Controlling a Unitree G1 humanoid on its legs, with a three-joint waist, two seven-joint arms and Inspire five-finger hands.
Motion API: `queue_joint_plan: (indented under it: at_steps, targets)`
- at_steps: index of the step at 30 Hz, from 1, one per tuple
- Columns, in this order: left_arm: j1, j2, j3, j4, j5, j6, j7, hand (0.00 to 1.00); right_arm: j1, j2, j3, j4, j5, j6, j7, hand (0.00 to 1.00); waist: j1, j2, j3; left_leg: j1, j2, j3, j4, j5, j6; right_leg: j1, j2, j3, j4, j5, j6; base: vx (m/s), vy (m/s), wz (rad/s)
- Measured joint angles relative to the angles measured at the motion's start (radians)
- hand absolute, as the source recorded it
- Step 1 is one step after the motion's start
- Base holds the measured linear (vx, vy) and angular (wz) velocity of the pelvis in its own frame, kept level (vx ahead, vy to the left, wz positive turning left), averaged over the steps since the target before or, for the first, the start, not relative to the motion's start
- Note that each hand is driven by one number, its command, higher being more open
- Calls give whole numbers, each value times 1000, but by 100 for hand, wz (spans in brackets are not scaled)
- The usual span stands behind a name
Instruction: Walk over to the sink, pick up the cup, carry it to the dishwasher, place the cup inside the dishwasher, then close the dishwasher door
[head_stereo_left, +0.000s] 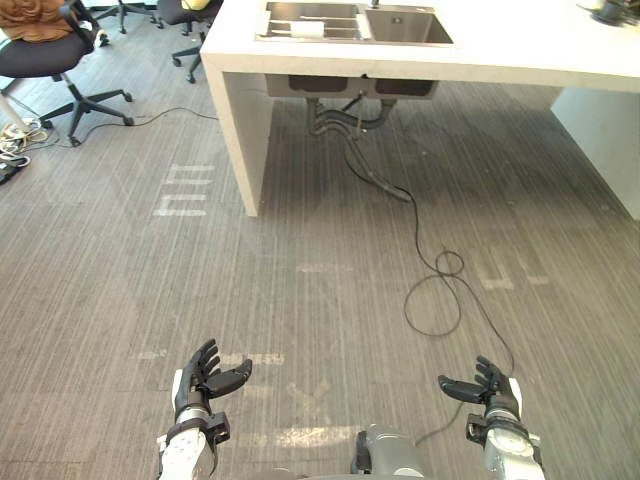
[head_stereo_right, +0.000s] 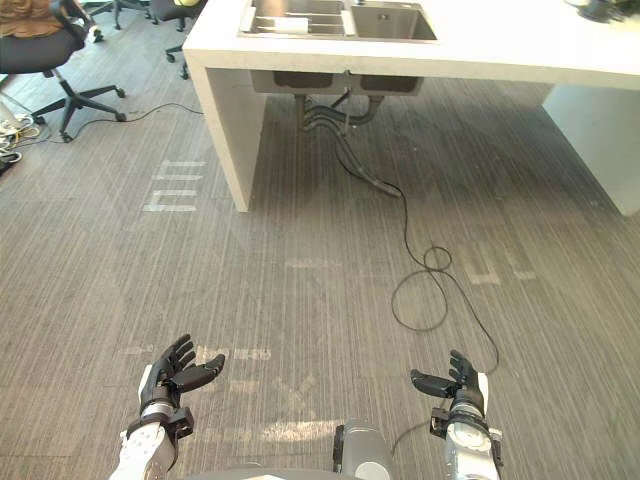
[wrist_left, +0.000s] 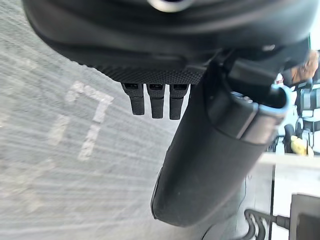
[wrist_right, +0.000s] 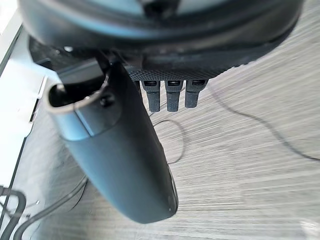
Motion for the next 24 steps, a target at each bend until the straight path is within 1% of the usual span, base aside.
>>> queue_joint_plan:
  at_steps: [1, 2, 3, 4, 5, 6, 7, 8, 9, 10, 11, 12, 13, 14, 15, 16, 17, 18, 19, 20, 21, 22, 23, 24]
  targets:
    - [-12, -3, 0, 2, 0, 0, 1, 90, -9, -14, 0, 1, 0, 0, 0, 90, -1, 17, 11, 7, 16, -13, -1, -5, -6, -28, 12, -8, -14, -1, -5, 547, -117, 42]
    - [-33, -8, 2, 16, 0, 0, 3, 90, -35, -38, 0, 14, 0, 0, 4, 90, 0, 50, 32, 32, 58, -24, -14, -7, -11, -78, 46, -21, -98, 18, -17, 473, -106, 31]
    - [-35, 1, 2, 23, 0, 0, 13, 90, -44, -43, 1, 21, 0, 0, 6, 90, 0, 48, 31, 52, 64, -20, -2, -16, -54, -82, 72, -27, -288, 138, -27, 399, -73, 27]
    - [-30, 7, 2, 23, 0, 0, 14, 90, -35, -43, 2, 21, 0, -3, 6, 90, -1, 32, 24, 71, 61, -20, 12, -32, -82, -72, 72, -27, -375, 238, -49, 582, -129, 30]
    - [-33, -3, 3, 38, -1, 1, 15, 90, -21, -59, 1, 32, 0, -9, 6, 90, 3, 37, 15, 108, 77, -25, 52, -73, -123, -60, 71, -45, -340, 320, -168, 719, -187, 26]
    - [-32, -8, -3, 39, 0, 2, 15, 90, -29, -60, 0, 40, 1, -4, 3, 90, -1, 57, 3, 88, 115, -28, 122, -61, -143, -38, 88, -71, -327, 272, -184, 712, -216, 25]
    - [-39, -7, -10, 40, 0, 2, 14, 90, -31, -59, 2, 39, 1, -5, 5, 90, -3, 57, 4, 70, 120, -29, 169, -38, -160, -26, 93, -79, -328, 255, -197, 550, -197, 30]
    - [-61, -18, -16, 48, -1, 2, 10, 90, -30, -55, 3, 40, 1, -4, 8, 90, -3, 57, 6, 11, 128, -32, 316, 30, -164, 27, 102, -93, -365, 236, -222, 519, -191, 35]
    - [-65, -34, -18, 51, -1, 2, 7, 90, -29, -47, 12, 41, 1, -4, 7, 90, 3, 56, 13, -49, 156, -34, 503, 80, -165, 120, 122, -100, -435, 234, -225, 505, -179, 31]
    - [-60, -38, -22, 51, -1, 2, 3, 90, -27, -37, 14, 39, 2, -4, 8, 90, 3, 53, 16, -68, 174, -26, 578, 75, -161, 175, 133, -101, -469, 234, -225, 483, -142, 27]
    - [-50, -40, -41, 51, -1, 3, -6, 90, -16, -17, 13, 27, 8, -7, 7, 90, 2, 47, 19, -114, 211, -3, 683, 63, -161, 273, 146, -97, -526, 234, -226, 444, -95, 22]
    - [-44, -44, -64, 41, -1, 3, -11, 90, -16, -7, 13, 15, 12, -12, 5, 90, 6, 39, 22, -170, 235, 29, 728, 55, -149, 342, 148, -89, -574, 233, -227, 419, -78, 13]
    - [-39, -47, -70, 31, -2, 3, -11, 90, -17, -4, 12, 13, 13, -16, 5, 90, 10, 35, 24, -201, 242, 43, 729, 51, -144, 365, 148, -83, -596, 233, -227, 353, -36, -10]
    - [-38, -55, -80, 16, -2, 3, -13, 90, -28, -2, 10, 7, 14, -21, 4, 90, 22, 37, 26, -280, 245, 48, 707, 45, -142, 391, 148, -74, -626, 233, -227, 243, 0, -16]
    - [-40, -56, -85, 12, -2, 3, -13, 90, -31, 1, 10, 7, 15, -22, 2, 90, 28, 37, 26, -316, 243, 48, 679, 45, -140, 401, 147, -70, -638, 232, -228, 318, 63, -13]
    - [-41, -56, -86, 11, -2, 4, -14, 90, -36, 16, 9, 10, 32, -21, -2, 90, 39, 32, 31, -373, 222, 47, 570, 39, -131, 437, 141, -65, -671, 231, -228, 245, 87, -5]
    - [-41, -55, -86, 11, -2, 5, -13, 90, -34, 22, 9, 14, 36, -21, -4, 90, 45, 29, 34, -385, 209, 46, 510, 39, -131, 452, 135, -61, -683, 229, -225, 289, 136, -8]
    - [-41, -57, -86, 13, -2, 8, -12, 90, -33, 29, 3, 24, 44, -20, -7, 90, 52, 29, 36, -400, 179, 41, 368, 58, -140, 471, 119, -51, -694, 221, -209, 245, 162, -11]
    - [-41, -61, -85, 15, -2, 9, -9, 90, -34, 33, -9, 34, 49, -20, -9, 90, 56, 27, 40, -397, 155, 36, 237, 98, -144, 479, 110, -44, -694, 210, -189, 251, 185, -13]
    - [-40, -64, -84, 16, -2, 9, -7, 90, -34, 33, -15, 45, 50, -19, -15, 90, 58, 39, 40, -388, 140, 21, 118, 159, -147, 488, 108, -39, -689, 195, -161, 270, 240, -29]
    - [-35, -63, -77, 20, -2, 9, -6, 90, -38, 37, -16, 68, 50, -16, -20, 90, 68, 56, 37, -364, 135, 10, 74, 295, -124, 494, 109, -8, -668, 163, -108, 223, 222, -41]
    - [-34, -61, -73, 22, -2, 9, -5, 90, -40, 44, -12, 76, 49, -13, -22, 90, 75, 50, 39, -353, 129, 21, 80, 301, -88, 495, 101, 11, -655, 148, -85, 289, 283, -56]
    - [-33, -56, -60, 22, -2, 9, 0, 90, -40, 64, -6, 76, 49, -9, -25, 90, 79, 24, 38, -355, 108, 47, 106, 259, -77, 489, 68, 32, -624, 117, -45, 304, 260, -43]
    - [-34, -51, -57, 22, -2, 9, 0, 90, -39, 69, -6, 74, 49, -8, -25, 90, 78, 12, 41, -357, 92, 64, 132, 226, -63, 480, 45, 49, -594, 92, -22, 371, 300, -45]
